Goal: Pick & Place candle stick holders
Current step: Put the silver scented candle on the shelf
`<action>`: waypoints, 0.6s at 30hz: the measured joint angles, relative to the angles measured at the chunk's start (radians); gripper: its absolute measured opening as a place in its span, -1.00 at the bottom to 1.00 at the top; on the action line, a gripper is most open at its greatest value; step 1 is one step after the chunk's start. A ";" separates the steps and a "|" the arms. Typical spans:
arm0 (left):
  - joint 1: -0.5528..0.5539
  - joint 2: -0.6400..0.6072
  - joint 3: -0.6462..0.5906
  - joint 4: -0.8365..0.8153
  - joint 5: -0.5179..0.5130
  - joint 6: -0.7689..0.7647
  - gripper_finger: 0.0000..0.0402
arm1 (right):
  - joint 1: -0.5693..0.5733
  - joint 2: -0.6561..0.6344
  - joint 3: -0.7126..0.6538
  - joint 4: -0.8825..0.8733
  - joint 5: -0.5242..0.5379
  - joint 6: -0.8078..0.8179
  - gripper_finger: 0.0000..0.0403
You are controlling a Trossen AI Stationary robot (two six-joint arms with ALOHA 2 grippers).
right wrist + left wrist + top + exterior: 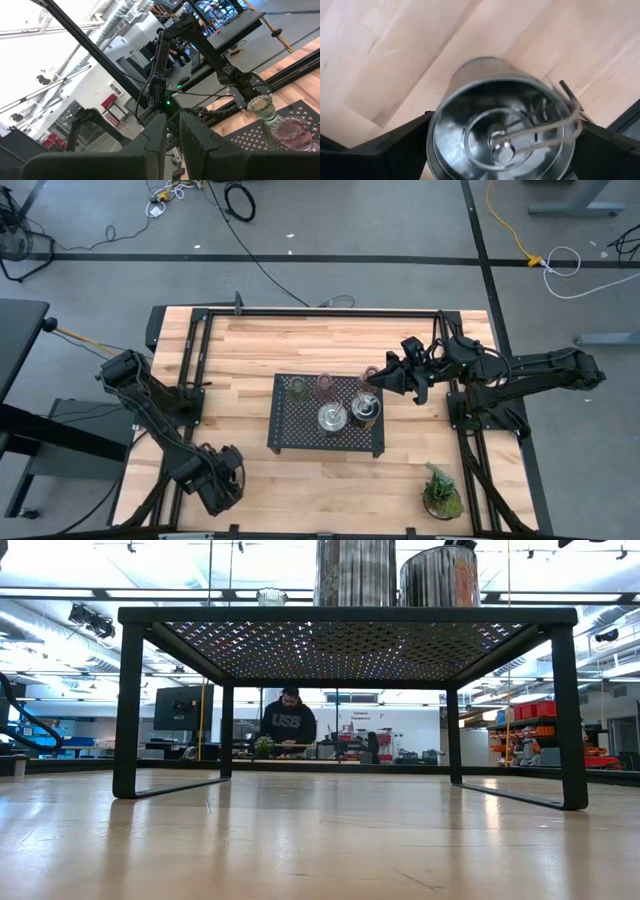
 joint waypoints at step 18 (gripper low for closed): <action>0.004 0.000 0.002 0.004 0.046 -0.023 0.77 | 0.000 0.000 0.000 -0.002 0.000 -0.006 -0.74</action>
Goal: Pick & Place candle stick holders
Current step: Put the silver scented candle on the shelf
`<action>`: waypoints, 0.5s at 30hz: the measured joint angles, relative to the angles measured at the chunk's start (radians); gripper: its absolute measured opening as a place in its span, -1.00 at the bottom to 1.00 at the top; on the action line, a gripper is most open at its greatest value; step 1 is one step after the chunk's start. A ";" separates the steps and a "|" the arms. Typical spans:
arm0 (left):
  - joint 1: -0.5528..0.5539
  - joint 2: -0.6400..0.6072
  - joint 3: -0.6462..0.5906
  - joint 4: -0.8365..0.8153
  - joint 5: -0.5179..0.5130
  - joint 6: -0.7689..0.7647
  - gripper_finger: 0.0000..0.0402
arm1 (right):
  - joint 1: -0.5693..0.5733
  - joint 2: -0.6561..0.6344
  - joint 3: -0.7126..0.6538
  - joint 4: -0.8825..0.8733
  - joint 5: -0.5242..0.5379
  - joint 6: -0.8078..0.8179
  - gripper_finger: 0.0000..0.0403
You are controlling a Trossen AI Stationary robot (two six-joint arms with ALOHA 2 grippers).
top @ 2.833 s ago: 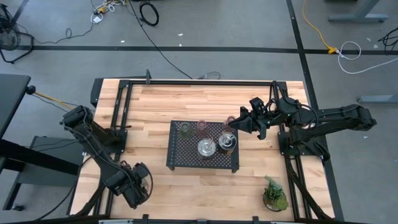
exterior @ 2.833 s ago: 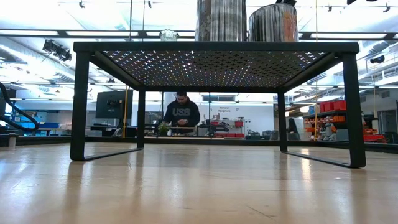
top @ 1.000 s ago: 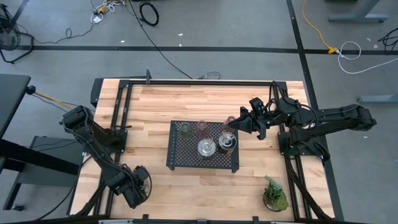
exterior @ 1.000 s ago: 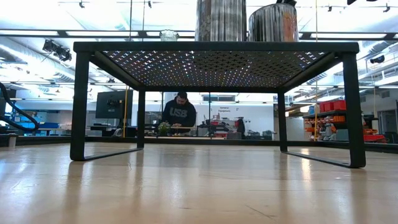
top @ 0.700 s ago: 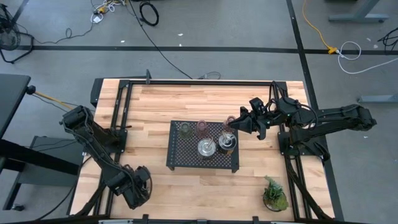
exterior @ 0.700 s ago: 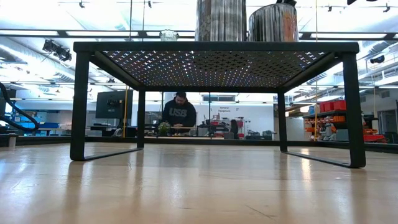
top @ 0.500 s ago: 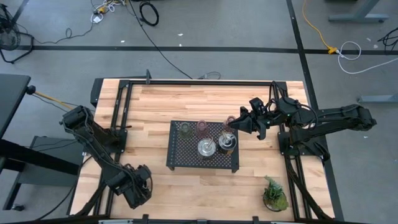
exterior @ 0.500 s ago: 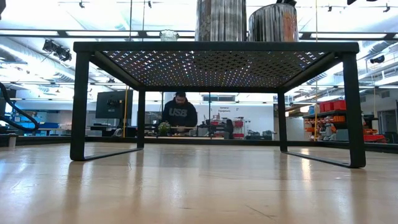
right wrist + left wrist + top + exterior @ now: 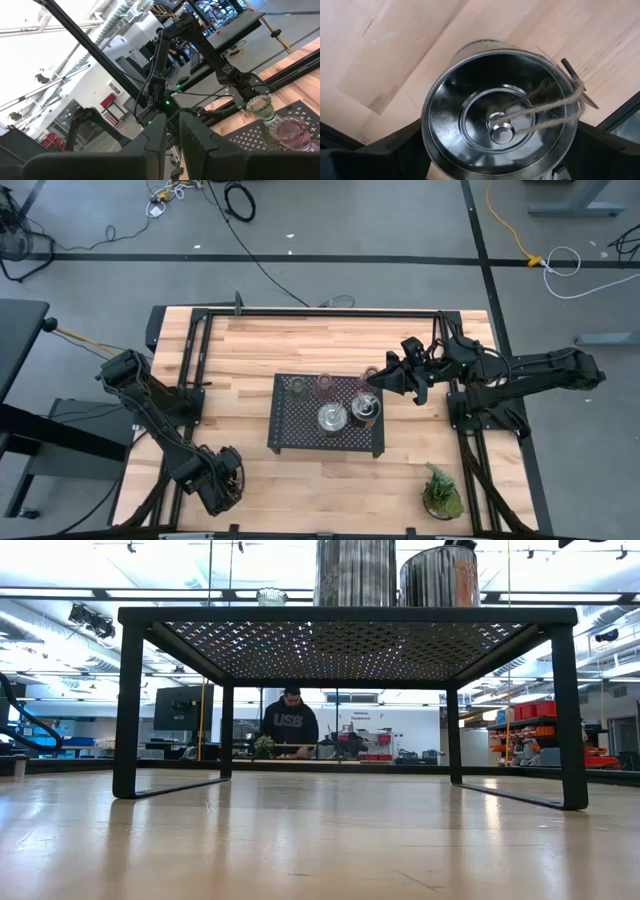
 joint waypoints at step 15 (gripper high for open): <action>0.024 0.003 0.087 -0.081 0.031 0.004 0.77 | 0.000 0.000 0.000 -0.003 0.000 -0.012 -0.74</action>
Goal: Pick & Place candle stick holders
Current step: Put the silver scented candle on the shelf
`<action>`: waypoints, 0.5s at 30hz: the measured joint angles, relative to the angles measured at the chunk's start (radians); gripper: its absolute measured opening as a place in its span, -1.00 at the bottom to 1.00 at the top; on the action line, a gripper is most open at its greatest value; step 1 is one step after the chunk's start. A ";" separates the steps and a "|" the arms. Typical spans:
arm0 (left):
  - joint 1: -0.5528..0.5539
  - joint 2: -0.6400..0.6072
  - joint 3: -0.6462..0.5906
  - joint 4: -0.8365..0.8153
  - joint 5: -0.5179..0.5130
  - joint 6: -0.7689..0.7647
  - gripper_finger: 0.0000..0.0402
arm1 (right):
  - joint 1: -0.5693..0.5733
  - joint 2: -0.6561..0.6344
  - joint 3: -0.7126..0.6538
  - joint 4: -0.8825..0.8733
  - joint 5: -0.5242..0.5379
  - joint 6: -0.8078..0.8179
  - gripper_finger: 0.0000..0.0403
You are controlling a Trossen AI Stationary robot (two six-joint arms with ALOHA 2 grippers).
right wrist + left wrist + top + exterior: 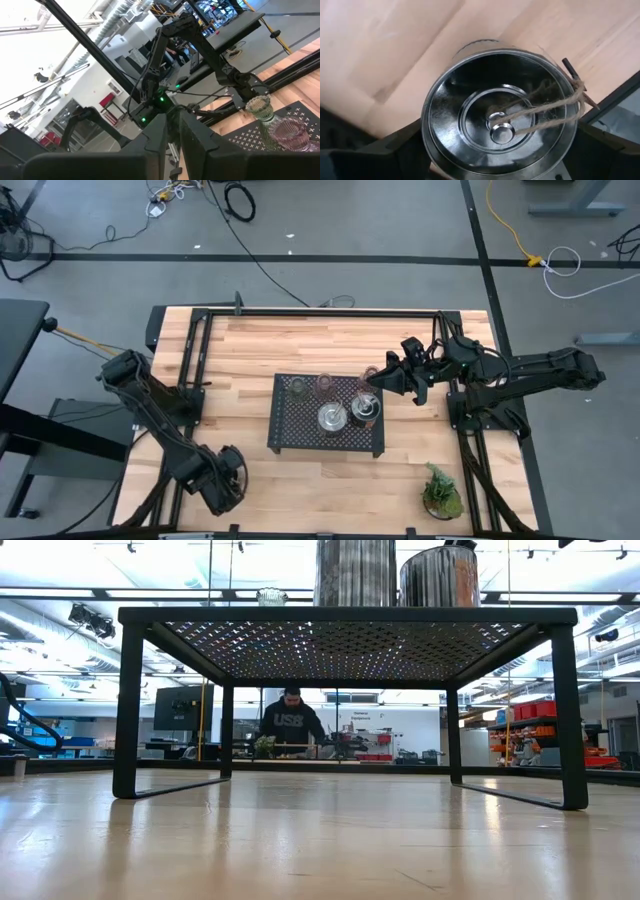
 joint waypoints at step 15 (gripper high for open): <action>0.163 -0.003 0.473 -0.505 0.047 0.230 0.76 | 0.000 0.000 0.000 0.000 0.000 -0.001 -0.74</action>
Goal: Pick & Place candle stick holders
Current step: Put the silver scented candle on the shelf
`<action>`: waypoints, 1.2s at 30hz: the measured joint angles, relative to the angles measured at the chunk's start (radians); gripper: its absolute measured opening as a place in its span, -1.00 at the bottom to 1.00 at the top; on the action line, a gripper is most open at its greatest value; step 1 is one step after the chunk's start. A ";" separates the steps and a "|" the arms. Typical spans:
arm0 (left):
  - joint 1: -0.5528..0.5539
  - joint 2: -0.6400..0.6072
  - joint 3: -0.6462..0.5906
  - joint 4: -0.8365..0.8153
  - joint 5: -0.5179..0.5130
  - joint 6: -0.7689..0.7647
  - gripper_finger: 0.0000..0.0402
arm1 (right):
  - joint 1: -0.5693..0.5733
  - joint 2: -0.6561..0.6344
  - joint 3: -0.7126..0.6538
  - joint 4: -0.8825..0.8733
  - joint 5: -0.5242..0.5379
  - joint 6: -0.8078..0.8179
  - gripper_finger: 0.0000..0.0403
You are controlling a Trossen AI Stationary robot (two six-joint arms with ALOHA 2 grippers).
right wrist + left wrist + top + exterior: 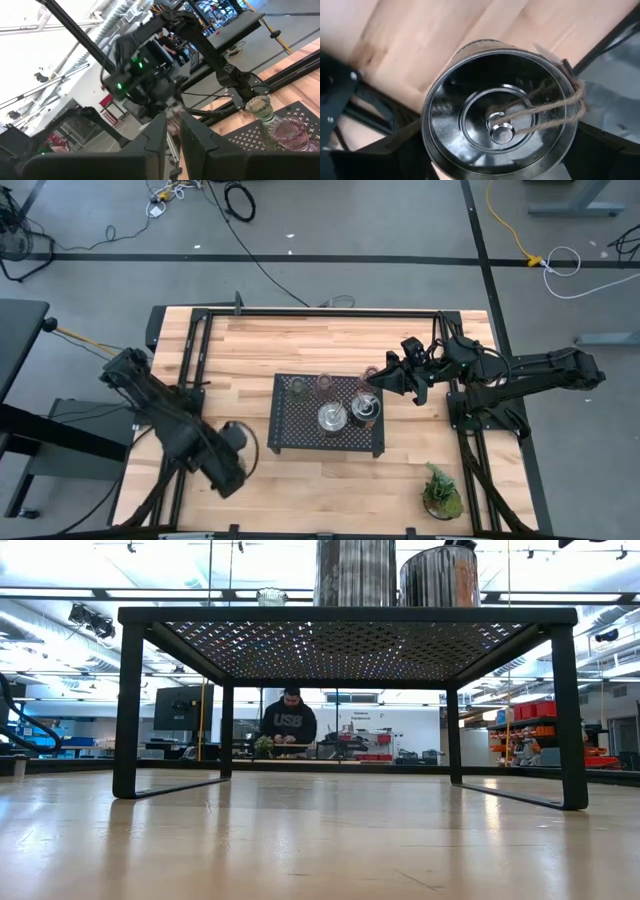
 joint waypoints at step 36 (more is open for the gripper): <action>0.498 0.162 0.193 0.208 0.016 0.496 0.76 | 0.000 0.000 0.000 -0.009 -0.008 -0.027 -0.74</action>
